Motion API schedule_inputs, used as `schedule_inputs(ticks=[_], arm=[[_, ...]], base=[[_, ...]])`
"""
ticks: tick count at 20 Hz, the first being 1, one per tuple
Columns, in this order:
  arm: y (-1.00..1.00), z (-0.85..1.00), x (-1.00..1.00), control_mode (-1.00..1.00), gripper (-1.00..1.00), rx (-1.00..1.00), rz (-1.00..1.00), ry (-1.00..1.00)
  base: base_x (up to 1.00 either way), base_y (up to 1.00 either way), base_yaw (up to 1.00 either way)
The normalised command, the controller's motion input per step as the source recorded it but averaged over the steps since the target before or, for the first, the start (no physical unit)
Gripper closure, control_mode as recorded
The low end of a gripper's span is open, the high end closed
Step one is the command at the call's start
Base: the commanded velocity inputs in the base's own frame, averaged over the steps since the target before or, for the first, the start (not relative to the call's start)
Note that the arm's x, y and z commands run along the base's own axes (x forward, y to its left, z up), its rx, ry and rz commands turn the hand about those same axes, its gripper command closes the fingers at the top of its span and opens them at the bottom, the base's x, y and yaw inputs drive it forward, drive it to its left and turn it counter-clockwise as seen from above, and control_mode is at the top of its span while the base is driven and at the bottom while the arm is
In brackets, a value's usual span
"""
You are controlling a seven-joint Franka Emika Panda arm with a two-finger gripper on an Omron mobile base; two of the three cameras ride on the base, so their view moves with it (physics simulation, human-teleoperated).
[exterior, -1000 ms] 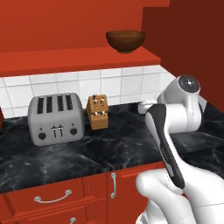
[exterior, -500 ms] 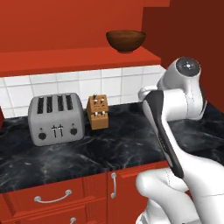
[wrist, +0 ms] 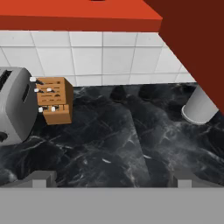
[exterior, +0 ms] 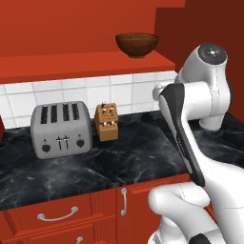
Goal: Move the bowls from the cabinet to the plates on the dining table.
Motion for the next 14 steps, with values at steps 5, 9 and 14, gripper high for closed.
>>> schedule_inputs(ticks=[5, 9, 14], arm=[[0.09, 0.07, -0.25, -1.0, -1.0, -0.1, 0.0, -0.01], [0.0, 0.38, 0.0, -1.0, -1.0, -0.28, 0.01, -0.08], [0.0, 0.46, 0.02, -1.0, -1.0, -0.35, 0.02, -0.13]], base=[[0.0, 0.0, 0.0], [0.0, 0.0, 0.0], [0.0, 0.0, 0.0]])
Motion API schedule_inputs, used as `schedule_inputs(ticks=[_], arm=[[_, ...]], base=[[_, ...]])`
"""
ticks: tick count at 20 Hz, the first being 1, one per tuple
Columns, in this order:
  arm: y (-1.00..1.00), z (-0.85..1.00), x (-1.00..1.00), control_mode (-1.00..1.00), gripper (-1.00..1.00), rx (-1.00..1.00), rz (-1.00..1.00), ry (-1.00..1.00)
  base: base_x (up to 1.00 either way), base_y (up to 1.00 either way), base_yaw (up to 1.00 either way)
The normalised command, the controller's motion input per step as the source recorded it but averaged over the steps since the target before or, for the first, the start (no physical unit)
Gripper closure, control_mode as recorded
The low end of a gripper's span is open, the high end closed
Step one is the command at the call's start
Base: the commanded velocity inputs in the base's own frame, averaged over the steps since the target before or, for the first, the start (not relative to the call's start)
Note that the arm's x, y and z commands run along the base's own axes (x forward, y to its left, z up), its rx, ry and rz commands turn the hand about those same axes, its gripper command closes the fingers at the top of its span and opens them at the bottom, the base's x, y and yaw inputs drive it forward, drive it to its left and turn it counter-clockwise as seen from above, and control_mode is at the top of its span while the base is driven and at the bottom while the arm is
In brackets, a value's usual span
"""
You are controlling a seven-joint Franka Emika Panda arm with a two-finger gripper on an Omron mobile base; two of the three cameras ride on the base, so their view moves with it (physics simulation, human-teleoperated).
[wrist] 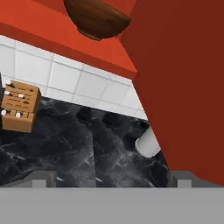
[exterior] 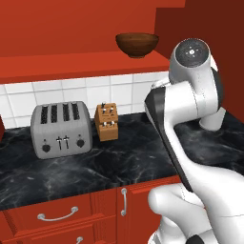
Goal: Move the bowls from the cabinet to the plates on the dining table.
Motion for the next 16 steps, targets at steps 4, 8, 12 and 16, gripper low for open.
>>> schedule_inputs(ticks=[4, 8, 12, 16], arm=[[0.0, 0.41, 0.14, -1.0, -1.0, -0.25, 0.02, -0.09], [0.0, 0.37, 0.16, -1.0, -1.0, -0.14, 0.02, -0.04], [0.0, 0.26, 0.3, -1.0, -1.0, 0.0, 0.04, 0.0], [0.0, 0.23, 0.34, -1.0, -1.0, -0.02, 0.04, 0.0]], base=[[0.0, 0.0, 0.0], [0.0, 0.0, 0.0], [0.0, 0.0, 0.0], [0.0, 0.0, 0.0]])
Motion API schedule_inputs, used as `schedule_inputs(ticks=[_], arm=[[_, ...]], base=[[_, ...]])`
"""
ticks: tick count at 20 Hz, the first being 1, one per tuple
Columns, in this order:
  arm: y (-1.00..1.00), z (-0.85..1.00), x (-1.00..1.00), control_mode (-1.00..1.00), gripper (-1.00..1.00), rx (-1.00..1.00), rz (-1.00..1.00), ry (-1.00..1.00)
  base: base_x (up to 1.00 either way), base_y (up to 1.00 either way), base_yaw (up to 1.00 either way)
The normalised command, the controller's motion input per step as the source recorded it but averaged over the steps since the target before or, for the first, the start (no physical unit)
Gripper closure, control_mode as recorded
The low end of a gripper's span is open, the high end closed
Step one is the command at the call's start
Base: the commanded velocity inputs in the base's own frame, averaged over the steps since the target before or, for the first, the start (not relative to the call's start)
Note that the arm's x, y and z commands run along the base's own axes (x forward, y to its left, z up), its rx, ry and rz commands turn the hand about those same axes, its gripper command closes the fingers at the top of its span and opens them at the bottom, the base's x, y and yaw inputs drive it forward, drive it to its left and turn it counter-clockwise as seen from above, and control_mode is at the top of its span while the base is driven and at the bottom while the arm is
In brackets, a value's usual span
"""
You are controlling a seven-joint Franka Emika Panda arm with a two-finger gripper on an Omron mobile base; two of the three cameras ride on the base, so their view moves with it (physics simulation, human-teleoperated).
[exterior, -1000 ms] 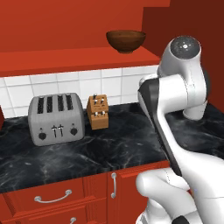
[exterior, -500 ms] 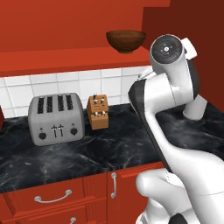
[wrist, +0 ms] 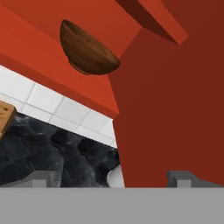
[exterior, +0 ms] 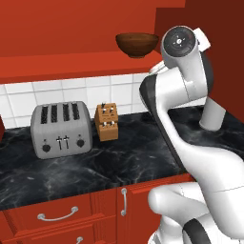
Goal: Move the bowls from the cabinet to the plates on the dining table.
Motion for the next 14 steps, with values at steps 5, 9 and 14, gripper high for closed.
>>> schedule_inputs(ticks=[5, 9, 14], arm=[[0.0, 0.13, 0.34, -1.0, -1.0, -0.1, 0.01, 0.0], [0.0, 0.0, 0.45, -1.0, -1.0, -0.15, 0.0, 0.0], [0.0, -0.01, 0.5, -1.0, -1.0, -0.16, 0.0, 0.0]], base=[[0.0, 0.0, 0.0], [0.0, 0.0, 0.0], [0.0, 0.0, 0.0]])
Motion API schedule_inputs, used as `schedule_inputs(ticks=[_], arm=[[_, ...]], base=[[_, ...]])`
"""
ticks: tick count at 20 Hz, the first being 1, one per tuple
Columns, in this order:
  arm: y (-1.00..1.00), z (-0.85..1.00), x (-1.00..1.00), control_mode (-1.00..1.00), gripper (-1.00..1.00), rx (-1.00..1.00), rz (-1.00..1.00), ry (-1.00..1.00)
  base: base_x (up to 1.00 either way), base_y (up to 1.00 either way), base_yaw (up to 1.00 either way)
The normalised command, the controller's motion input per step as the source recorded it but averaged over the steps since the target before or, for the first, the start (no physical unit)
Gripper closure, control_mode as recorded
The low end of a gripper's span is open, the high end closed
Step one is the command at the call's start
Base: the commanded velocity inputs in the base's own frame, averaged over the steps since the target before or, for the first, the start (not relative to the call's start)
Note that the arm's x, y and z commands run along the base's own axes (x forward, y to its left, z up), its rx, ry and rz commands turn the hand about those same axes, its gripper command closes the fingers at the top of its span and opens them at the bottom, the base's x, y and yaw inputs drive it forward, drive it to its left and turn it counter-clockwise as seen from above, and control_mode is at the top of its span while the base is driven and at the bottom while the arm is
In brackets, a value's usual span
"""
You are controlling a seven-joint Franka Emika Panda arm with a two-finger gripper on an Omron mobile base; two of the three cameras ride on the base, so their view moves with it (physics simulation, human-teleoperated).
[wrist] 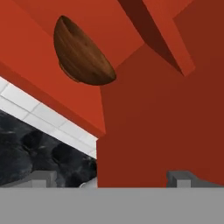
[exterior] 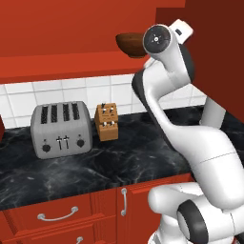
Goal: Move the bowls from the cabinet to the plates on the dining table.
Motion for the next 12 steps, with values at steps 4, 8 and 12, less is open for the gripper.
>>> schedule_inputs(ticks=[4, 8, 12], arm=[[0.0, 0.0, 0.49, -1.0, -1.0, -0.05, 0.0, 0.0], [0.0, 0.0, 0.42, -1.0, -1.0, 0.0, 0.02, 0.0], [0.0, 0.0, 0.48, -1.0, -1.0, 0.0, 0.06, 0.0]], base=[[0.0, 0.0, 0.0], [0.0, 0.0, 0.0], [0.0, 0.0, 0.0]])
